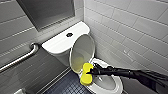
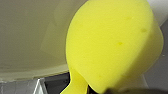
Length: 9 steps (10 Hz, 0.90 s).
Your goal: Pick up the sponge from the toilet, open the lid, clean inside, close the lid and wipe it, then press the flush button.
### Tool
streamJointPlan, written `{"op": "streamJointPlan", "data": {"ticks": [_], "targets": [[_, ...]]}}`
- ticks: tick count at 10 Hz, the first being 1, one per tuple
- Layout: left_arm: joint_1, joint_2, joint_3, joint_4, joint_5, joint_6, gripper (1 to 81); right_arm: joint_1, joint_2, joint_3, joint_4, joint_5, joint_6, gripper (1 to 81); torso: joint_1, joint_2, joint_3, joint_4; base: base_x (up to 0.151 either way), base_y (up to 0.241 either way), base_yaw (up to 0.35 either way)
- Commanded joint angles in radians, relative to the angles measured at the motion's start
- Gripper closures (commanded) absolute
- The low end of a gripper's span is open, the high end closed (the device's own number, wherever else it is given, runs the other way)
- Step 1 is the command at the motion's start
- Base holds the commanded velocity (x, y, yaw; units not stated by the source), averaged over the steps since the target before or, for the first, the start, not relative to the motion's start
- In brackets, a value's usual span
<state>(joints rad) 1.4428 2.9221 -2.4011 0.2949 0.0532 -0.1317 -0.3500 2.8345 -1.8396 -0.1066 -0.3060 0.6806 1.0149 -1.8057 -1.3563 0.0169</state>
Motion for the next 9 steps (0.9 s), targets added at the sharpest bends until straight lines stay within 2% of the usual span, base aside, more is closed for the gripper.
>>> {"op": "streamJointPlan", "data": {"ticks": [1, 5, 9], "targets": [[0.025, 0.010, 0.023, -0.011, 0.066, 0.001, 1.0, 0.098, 0.006, 0.068, 0.004, 0.005, 0.037, 81.1, 0.000, 0.000, 0.000, 0.000, 0.000, 0.000, 0.000], [0.026, 0.010, 0.023, -0.010, 0.066, 0.001, 1.0, -0.044, -0.024, 0.077, -0.008, 0.008, 0.031, 81.1, 0.000, 0.000, 0.000, 0.000, 0.000, 0.000, 0.000], [0.026, 0.005, 0.028, -0.010, 0.066, 0.001, 1.0, -0.116, -0.170, 0.206, -0.022, 0.005, 0.033, 81.1, 0.000, -0.001, 0.000, 0.000, 0.000, 0.000, 0.000]]}}
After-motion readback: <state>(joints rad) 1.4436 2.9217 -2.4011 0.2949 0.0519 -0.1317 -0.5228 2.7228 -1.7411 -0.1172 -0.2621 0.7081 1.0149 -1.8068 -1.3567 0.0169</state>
